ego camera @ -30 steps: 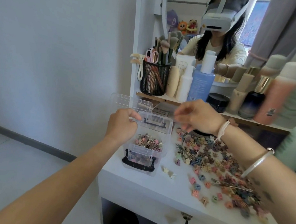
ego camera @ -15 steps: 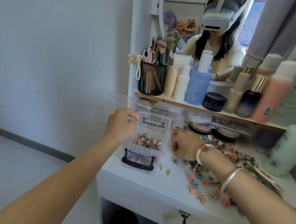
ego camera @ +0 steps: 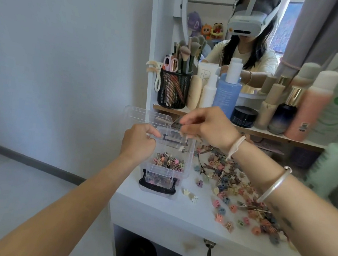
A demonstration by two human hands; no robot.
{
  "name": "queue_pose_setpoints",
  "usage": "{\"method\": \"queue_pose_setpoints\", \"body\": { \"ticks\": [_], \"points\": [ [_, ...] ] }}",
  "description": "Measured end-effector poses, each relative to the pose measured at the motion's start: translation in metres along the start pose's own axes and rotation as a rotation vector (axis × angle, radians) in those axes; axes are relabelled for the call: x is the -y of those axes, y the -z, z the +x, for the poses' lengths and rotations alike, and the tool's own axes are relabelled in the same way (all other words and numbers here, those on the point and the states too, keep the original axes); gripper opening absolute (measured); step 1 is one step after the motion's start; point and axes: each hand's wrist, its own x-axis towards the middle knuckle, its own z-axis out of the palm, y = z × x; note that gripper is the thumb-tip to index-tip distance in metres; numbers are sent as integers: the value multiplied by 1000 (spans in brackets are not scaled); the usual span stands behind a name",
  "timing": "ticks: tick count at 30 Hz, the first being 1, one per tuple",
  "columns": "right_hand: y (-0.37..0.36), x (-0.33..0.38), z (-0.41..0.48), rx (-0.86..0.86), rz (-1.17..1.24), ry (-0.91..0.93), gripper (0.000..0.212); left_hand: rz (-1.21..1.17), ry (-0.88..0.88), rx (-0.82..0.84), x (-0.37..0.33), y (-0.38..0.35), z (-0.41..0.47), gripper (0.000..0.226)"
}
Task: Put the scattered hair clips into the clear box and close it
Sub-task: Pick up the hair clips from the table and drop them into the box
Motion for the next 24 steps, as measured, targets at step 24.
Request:
{"method": "queue_pose_setpoints", "body": {
  "ticks": [24],
  "points": [
    [-4,-72,-19,292,-705,-234,29,19,4,7,-2,1,-3,28]
  ]
}}
